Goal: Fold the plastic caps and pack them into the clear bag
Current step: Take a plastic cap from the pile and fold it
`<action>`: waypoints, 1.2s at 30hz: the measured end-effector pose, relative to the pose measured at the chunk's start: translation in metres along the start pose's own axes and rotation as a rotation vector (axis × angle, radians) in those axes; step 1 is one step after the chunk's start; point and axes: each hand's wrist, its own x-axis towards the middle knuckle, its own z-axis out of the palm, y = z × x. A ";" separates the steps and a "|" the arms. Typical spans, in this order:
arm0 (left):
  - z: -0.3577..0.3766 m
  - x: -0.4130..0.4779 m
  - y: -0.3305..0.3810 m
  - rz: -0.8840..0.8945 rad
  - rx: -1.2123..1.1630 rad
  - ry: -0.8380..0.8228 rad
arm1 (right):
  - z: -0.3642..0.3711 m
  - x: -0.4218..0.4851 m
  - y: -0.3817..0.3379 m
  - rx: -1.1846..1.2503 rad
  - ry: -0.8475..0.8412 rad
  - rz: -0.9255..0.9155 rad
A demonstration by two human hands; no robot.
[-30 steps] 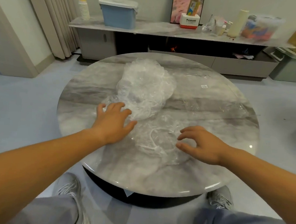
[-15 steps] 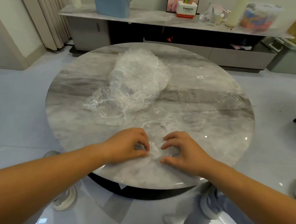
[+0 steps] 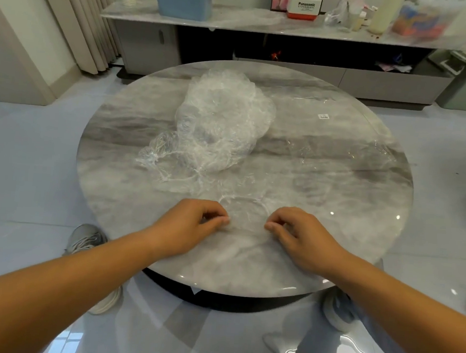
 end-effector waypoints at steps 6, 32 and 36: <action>0.001 0.010 0.006 -0.080 0.042 0.100 | -0.001 0.016 -0.004 0.130 0.022 0.134; -0.008 0.032 0.030 -0.144 0.140 0.312 | -0.008 0.052 -0.014 -0.057 0.186 0.287; -0.010 0.039 0.043 -0.239 -0.090 0.163 | -0.018 0.058 -0.028 0.138 0.319 0.243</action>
